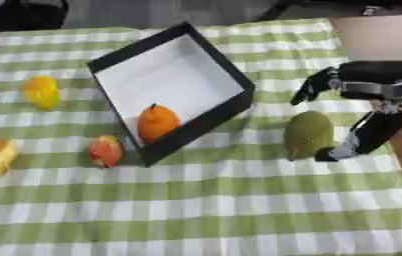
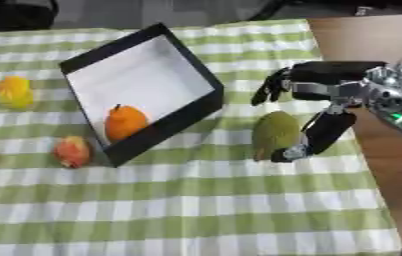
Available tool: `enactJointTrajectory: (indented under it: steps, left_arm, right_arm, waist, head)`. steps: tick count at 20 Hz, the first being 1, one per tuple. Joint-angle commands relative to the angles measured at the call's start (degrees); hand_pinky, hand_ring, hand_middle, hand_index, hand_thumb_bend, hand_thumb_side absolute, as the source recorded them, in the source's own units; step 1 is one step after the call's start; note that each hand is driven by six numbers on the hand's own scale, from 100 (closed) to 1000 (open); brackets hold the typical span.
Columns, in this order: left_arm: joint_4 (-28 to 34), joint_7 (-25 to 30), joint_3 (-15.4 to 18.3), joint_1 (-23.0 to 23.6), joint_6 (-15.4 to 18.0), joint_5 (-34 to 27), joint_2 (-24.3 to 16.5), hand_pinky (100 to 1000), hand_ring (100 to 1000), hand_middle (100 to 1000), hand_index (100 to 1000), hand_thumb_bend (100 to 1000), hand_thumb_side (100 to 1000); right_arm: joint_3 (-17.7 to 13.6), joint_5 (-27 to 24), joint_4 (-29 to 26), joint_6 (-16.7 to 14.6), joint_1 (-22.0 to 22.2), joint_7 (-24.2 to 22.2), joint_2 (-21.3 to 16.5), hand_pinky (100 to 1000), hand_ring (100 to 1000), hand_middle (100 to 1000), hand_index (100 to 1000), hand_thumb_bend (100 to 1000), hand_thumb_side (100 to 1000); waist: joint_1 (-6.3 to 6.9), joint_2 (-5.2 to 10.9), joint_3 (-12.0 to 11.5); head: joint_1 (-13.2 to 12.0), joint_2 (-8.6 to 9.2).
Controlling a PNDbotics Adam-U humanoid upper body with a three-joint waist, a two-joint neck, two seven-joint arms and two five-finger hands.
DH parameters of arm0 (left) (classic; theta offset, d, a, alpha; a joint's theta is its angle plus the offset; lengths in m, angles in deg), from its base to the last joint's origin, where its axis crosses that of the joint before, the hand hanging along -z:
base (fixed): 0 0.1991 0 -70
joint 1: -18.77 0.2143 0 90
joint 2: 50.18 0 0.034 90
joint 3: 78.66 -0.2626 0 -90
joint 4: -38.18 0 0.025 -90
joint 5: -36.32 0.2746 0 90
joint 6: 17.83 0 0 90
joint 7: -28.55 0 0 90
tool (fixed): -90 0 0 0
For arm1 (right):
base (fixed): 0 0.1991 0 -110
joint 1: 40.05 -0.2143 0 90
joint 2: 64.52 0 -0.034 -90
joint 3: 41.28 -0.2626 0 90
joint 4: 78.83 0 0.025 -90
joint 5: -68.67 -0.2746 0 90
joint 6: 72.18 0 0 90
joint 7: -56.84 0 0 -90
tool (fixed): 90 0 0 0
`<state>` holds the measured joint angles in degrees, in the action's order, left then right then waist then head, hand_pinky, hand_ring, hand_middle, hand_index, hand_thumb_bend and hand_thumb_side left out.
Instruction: Pick up objects on the table and place them in the box.
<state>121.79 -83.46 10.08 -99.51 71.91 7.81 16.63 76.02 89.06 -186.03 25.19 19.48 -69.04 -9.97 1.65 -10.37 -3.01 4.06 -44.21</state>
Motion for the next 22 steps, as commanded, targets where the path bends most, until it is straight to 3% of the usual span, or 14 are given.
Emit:
enactJointTrajectory:
  steps: [1,9,14,19,22]
  left_arm:
    - [1.13,-0.09,0.53,-0.44,0.07,-0.08,-1.13,794,837,819,911,268,811]
    - [1.33,-0.21,0.64,0.13,0.14,-0.33,-0.73,794,836,818,910,267,816]
    - [1.55,-0.27,0.73,0.46,0.28,-0.54,-0.52,794,836,818,909,265,818]
    - [1.73,-0.43,0.84,0.62,0.34,-0.65,-0.53,794,836,818,909,264,818]
    - [1.82,-0.46,0.84,0.58,0.38,-0.65,-0.44,794,835,818,907,264,818]
  right_arm:
    - [-0.15,2.0,2.55,-0.59,-0.9,1.0,0.62,864,813,777,838,519,282]
    - [0.31,9.38,8.96,-3.19,-1.55,3.67,2.51,858,809,781,843,495,264]
    - [0.76,12.96,12.26,-5.14,-1.71,2.44,3.04,852,806,774,849,469,249]
    - [0.77,13.74,13.48,-5.76,-2.19,0.72,3.38,840,787,670,777,438,199]
    - [1.13,13.06,13.88,-5.62,-2.81,-0.45,3.81,835,772,600,728,406,114]
  waist:
    - [-0.15,-0.14,-0.19]
    - [-0.1,-0.27,-0.48]
    - [-0.08,-0.58,-0.66]
    - [-0.06,-0.63,-0.66]
    - [-0.05,-0.59,-0.72]
  head:
    - [-0.37,0.09]
    - [-0.68,0.09]
    - [-0.83,0.09]
    - [-0.82,0.09]
    - [-0.74,0.09]
